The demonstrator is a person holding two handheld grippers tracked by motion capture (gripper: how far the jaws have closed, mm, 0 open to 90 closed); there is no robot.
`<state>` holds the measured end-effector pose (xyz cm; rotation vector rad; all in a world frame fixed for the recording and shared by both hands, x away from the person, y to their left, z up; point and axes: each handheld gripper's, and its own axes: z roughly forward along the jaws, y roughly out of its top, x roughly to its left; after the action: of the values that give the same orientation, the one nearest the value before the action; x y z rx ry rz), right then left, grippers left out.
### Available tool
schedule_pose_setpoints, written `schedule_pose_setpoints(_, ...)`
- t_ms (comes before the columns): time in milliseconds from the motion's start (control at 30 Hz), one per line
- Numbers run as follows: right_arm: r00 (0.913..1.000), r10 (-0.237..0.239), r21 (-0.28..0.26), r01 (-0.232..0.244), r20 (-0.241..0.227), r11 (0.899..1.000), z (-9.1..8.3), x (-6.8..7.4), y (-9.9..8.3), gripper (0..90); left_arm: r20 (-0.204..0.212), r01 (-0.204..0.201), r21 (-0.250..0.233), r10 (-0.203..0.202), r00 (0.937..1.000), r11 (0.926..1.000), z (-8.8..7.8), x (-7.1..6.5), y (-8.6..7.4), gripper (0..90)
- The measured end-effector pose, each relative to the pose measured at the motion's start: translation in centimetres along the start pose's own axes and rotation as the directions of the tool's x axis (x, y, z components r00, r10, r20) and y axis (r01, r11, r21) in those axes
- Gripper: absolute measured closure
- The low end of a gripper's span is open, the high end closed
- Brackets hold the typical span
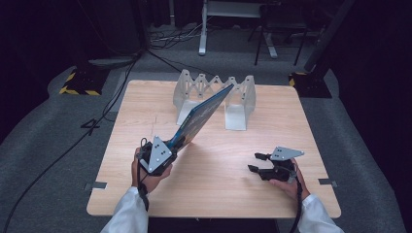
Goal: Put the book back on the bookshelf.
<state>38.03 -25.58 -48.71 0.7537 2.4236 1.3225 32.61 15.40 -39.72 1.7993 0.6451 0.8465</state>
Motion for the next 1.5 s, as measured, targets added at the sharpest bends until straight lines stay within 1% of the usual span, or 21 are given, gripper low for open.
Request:
schedule_pose_setpoints(33,1.0000,0.000,0.000,0.000,-0.003,1.000,0.1,0.0,0.0,41.2,-0.013,0.005,0.002,-0.005,0.9999,1.0000,0.0,0.3,0.0,82.9)
schedule_pose_setpoints(167,1.0000,-0.004,0.008,0.004,-0.009,1.000,0.2,0.0,0.0,40.8,-0.043,0.023,-0.002,-0.023,0.9988,0.9997,0.2,1.1,0.0,82.9)
schedule_pose_setpoints(233,0.9999,-0.004,0.011,0.004,-0.010,1.000,0.2,0.1,0.0,40.6,-0.060,0.021,0.000,-0.021,0.9980,0.9998,0.6,1.4,-0.1,82.8)
schedule_pose_setpoints(300,0.9999,-0.004,0.016,0.004,-0.011,1.000,0.3,0.0,0.0,40.5,-0.071,0.031,-0.001,-0.031,0.9970,0.9995,1.1,1.8,-0.1,82.8)
schedule_pose_setpoints(400,0.9999,-0.004,0.016,0.004,-0.016,1.000,0.3,0.0,-0.1,40.4,-0.075,0.063,-0.019,-0.065,0.9951,0.9978,2.2,2.4,-0.2,82.8)
schedule_pose_setpoints(500,0.9998,-0.006,0.018,0.007,-0.017,1.000,0.4,0.0,-0.1,40.3,-0.091,0.090,-0.036,-0.093,0.9915,0.9953,3.6,2.9,-0.3,82.8)
schedule_pose_setpoints(533,0.9998,-0.006,0.018,0.007,-0.017,1.000,0.4,0.0,-0.1,40.3,-0.091,0.090,-0.036,-0.093,0.9915,0.9953,3.6,2.9,-0.3,82.8)
schedule_pose_setpoints(600,0.9998,-0.011,0.023,0.011,-0.017,1.000,0.4,0.1,-0.1,40.1,-0.097,0.121,-0.046,-0.125,0.9874,0.9916,4.6,3.3,-0.8,82.8)
schedule_pose_setpoints(633,0.9998,-0.010,0.024,0.010,-0.018,1.000,0.4,0.0,-0.1,40.1,-0.101,0.134,-0.042,-0.137,0.9854,0.9902,5.0,3.3,-1.1,82.8)
schedule_pose_setpoints(667,0.9998,-0.009,0.022,0.009,-0.017,1.000,0.4,0.0,-0.1,40.1,-0.103,0.143,-0.053,-0.148,0.9837,0.9883,5.3,3.3,-1.3,82.8)
schedule_pose_setpoints(767,0.9998,-0.008,0.018,0.009,-0.016,1.000,0.3,0.0,-0.1,40.0,-0.093,0.161,-0.062,-0.167,0.9817,0.9850,5.6,3.4,-1.6,82.7)
schedule_pose_setpoints(833,0.9999,-0.007,0.015,0.008,-0.013,1.000,0.3,-0.1,-0.1,39.9,-0.099,0.161,-0.052,-0.165,0.9813,0.9857,5.8,3.4,-1.8,82.7)
schedule_pose_setpoints(933,0.9999,-0.007,0.030,0.008,-0.014,1.000,0.4,-0.1,-0.2,38.9,-0.097,0.182,-0.042,-0.185,0.9778,0.9824,5.9,3.3,-2.4,82.7)
schedule_pose_setpoints(1100,0.9998,-0.013,0.047,0.014,-0.015,0.999,0.7,0.2,-0.1,38.4,-0.109,0.197,-0.010,-0.197,0.9745,0.9804,6.5,3.2,-3.2,82.8)
schedule_pose_setpoints(1133,0.9998,-0.015,0.052,0.015,-0.015,0.999,0.7,0.2,-0.2,38.1,-0.110,0.207,-0.006,-0.207,0.9722,0.9782,6.7,3.2,-3.3,82.8)
schedule_pose_setpoints(1167,0.9997,-0.013,0.060,0.015,-0.019,0.998,0.8,0.2,-0.2,38.0,-0.110,0.207,-0.006,-0.207,0.9722,0.9782,6.7,3.2,-3.3,82.8)
schedule_pose_setpoints(1233,0.9998,-0.014,0.064,0.015,-0.018,0.998,0.8,0.2,-0.2,37.9,-0.110,0.224,-0.010,-0.224,0.9685,0.9746,6.9,3.4,-3.4,82.8)
schedule_pose_setpoints(1267,0.9998,-0.012,0.065,0.013,-0.017,0.998,0.8,0.2,-0.2,37.7,-0.112,0.226,-0.010,-0.226,0.9677,0.9740,7.0,3.4,-3.4,82.9)
schedule_pose_setpoints(1300,0.9997,-0.010,0.064,0.011,-0.022,0.998,0.8,0.2,-0.2,37.2,-0.110,0.240,-0.012,-0.239,0.9647,0.9708,7.2,3.5,-3.4,82.9)
schedule_pose_setpoints(1400,0.9995,-0.006,0.077,0.008,-0.031,0.997,0.9,0.2,-0.2,33.8,-0.112,0.238,-0.008,-0.238,0.9649,0.9712,7.5,3.6,-3.2,82.9)
schedule_pose_setpoints(1500,0.9993,-0.007,0.102,0.010,-0.036,0.995,1.2,0.4,-0.2,31.3,-0.119,0.244,-0.007,-0.243,0.9626,0.9697,8.0,3.5,-3.0,82.8)
